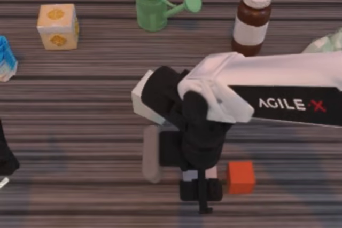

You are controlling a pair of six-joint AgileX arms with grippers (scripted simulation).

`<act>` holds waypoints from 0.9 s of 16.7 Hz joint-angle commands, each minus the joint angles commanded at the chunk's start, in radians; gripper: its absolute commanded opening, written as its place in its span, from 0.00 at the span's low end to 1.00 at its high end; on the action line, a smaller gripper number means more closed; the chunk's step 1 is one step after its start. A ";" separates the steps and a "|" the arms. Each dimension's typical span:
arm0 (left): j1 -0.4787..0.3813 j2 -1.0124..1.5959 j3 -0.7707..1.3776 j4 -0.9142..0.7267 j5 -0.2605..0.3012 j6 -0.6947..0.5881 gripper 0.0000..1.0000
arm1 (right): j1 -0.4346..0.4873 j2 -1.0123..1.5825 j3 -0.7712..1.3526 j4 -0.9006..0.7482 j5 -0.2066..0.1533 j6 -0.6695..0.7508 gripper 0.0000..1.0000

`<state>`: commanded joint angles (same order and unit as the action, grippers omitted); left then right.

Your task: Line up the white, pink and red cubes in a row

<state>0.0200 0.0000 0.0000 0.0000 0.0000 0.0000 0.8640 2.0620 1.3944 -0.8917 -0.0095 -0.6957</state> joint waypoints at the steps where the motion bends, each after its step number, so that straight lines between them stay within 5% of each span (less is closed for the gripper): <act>1: 0.000 0.000 0.000 0.000 0.000 0.000 1.00 | 0.000 0.000 0.000 0.000 0.000 0.000 0.00; 3: 0.000 0.000 0.000 0.000 0.000 0.000 1.00 | 0.000 0.000 0.000 0.000 0.000 0.000 0.00; 15: 0.000 0.000 0.000 0.000 0.000 0.000 1.00 | 0.000 0.000 0.000 0.000 0.000 0.000 0.90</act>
<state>0.0200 0.0000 0.0000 0.0000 0.0000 0.0000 0.8640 2.0621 1.3943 -0.8915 -0.0095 -0.6957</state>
